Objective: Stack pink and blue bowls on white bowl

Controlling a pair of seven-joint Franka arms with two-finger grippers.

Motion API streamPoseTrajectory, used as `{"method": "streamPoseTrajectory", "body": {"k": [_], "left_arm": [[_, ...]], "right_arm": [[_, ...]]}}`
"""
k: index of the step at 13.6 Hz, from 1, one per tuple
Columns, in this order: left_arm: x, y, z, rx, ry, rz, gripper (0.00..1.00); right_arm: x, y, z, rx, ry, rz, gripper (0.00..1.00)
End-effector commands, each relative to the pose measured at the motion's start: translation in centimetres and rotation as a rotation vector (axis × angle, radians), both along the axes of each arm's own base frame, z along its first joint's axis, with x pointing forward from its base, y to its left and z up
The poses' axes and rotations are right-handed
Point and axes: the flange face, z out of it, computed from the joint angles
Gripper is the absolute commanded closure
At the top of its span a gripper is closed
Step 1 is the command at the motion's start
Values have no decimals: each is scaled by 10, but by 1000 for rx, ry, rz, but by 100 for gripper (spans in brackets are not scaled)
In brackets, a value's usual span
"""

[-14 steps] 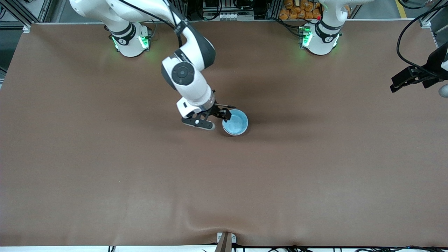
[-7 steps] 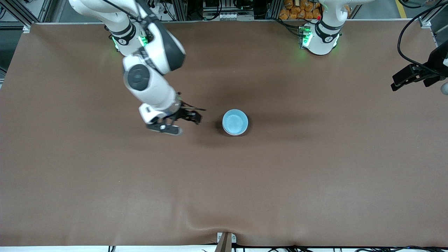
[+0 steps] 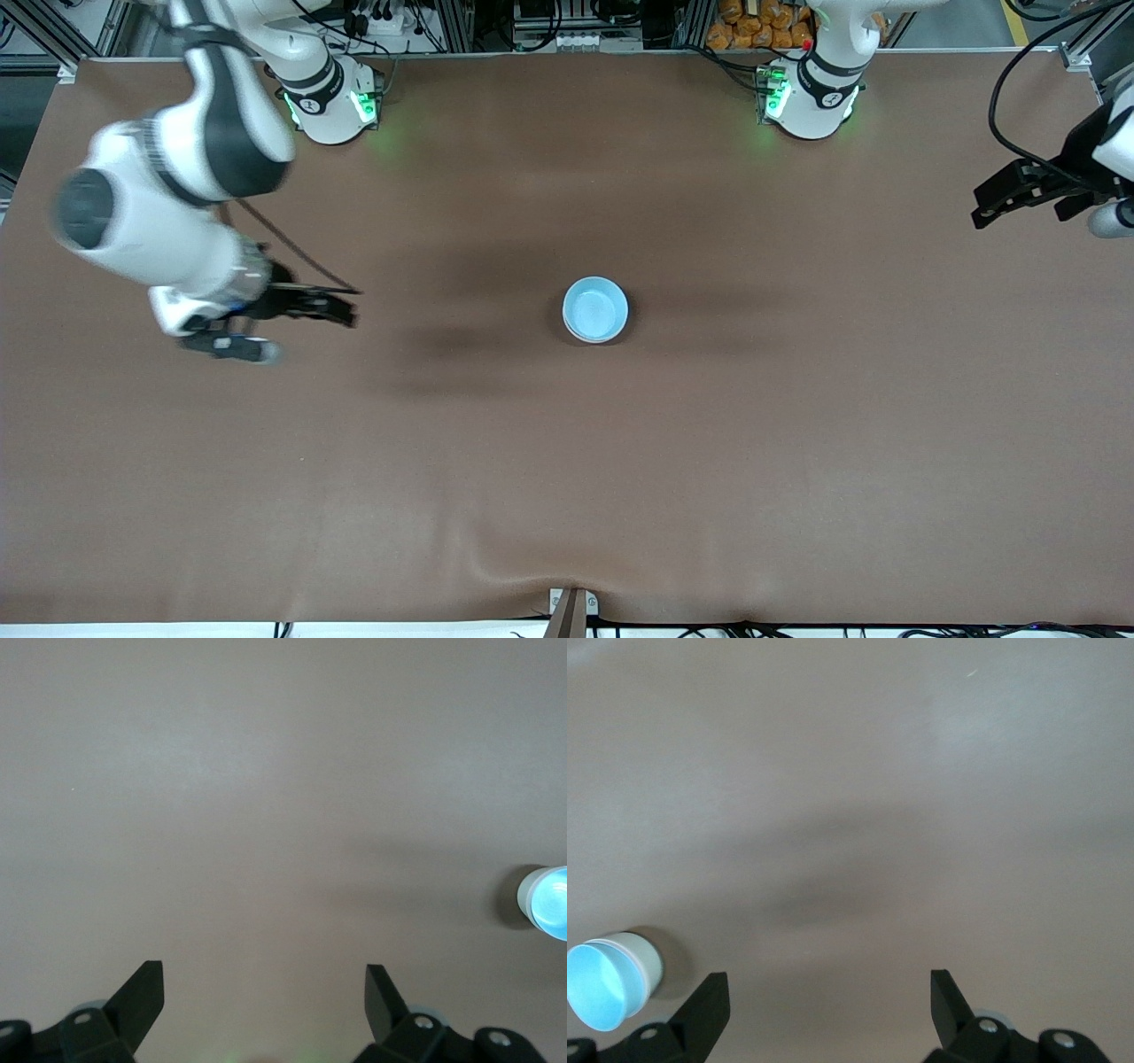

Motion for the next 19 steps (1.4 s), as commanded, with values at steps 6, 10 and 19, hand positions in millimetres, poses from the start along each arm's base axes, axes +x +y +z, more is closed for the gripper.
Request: {"method": "streamPoseTrajectory", "body": {"k": [6,10,19], "left_arm": [[-7,-24,15,-53,-25,-18,0],[-15,-22,20,-49,-8,30,0],[-19,-12,29,-36,1,40,0]], "right_arm": [[-49,-78,92,-68,-22,205,0],[-56,-109,131,-60,-12,269,0],[-70,-122,183,-65,45,166,0]]}}
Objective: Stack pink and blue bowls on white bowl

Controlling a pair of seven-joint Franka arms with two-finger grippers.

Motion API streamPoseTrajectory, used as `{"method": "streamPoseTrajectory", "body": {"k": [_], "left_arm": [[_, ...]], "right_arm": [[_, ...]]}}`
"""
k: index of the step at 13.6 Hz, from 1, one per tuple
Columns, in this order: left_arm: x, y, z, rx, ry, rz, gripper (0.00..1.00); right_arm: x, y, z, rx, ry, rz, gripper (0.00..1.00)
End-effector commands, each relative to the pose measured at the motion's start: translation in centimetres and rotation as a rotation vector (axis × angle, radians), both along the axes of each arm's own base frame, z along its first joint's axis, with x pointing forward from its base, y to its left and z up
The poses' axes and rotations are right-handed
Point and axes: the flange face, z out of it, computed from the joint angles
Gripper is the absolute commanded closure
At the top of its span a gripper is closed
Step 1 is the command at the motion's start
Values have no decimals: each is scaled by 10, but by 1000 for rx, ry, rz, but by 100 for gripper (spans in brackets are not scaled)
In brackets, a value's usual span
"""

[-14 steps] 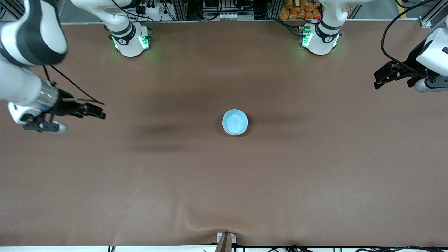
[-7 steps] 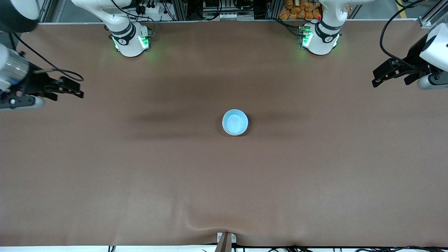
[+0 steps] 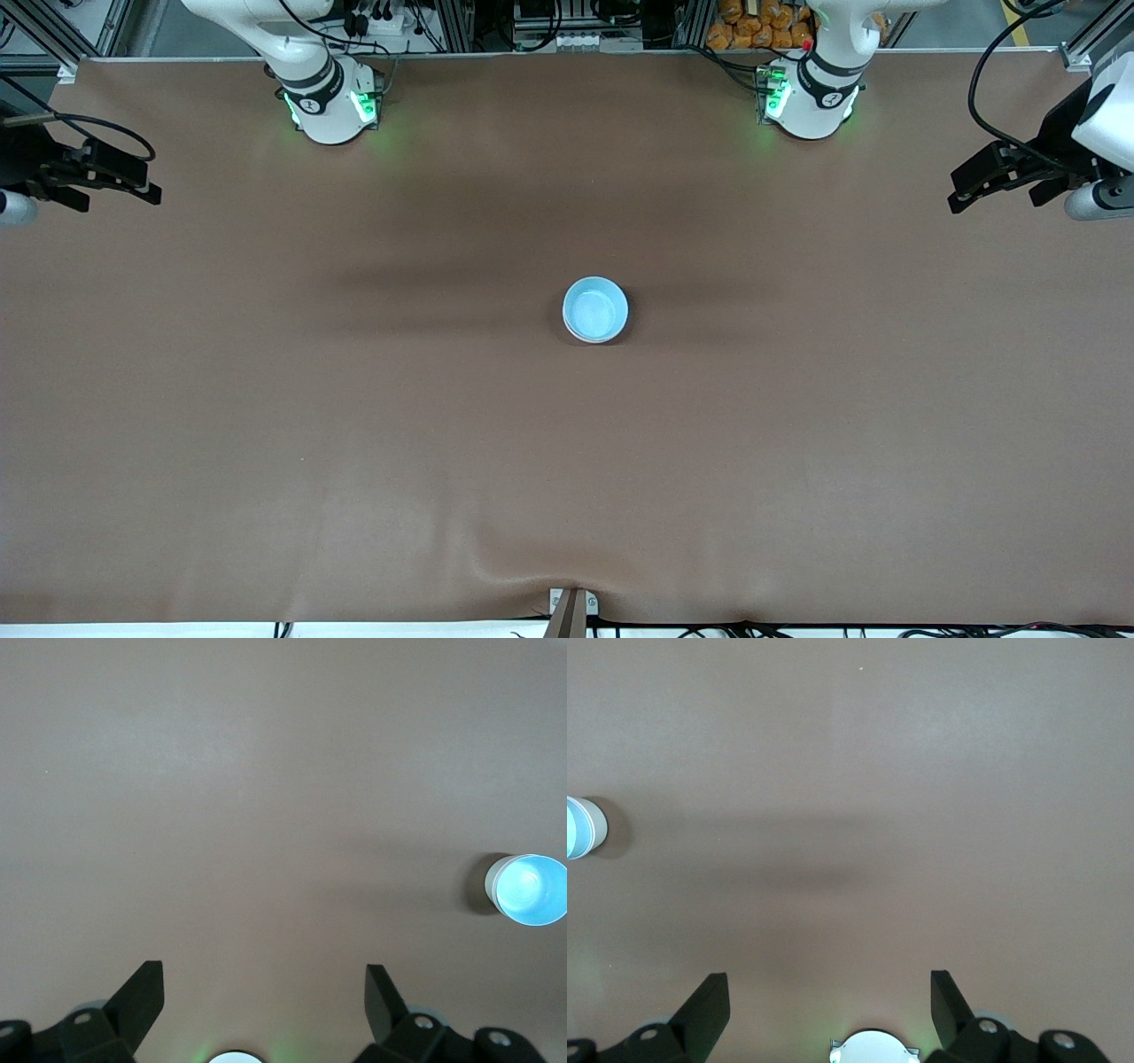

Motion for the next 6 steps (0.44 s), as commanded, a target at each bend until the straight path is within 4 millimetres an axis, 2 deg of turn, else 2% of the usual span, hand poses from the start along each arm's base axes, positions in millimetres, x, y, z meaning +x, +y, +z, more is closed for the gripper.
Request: {"method": "streamPoseTrajectory", "body": {"k": [1,6], "left_arm": [[-8,5,18,0,-12,17,0],[-8,6,18,0,-12,17,0]], "right_arm": [[1,-4,1,-26,8,-64,0],[4,-5,0,-52,-5,-65,0]]}}
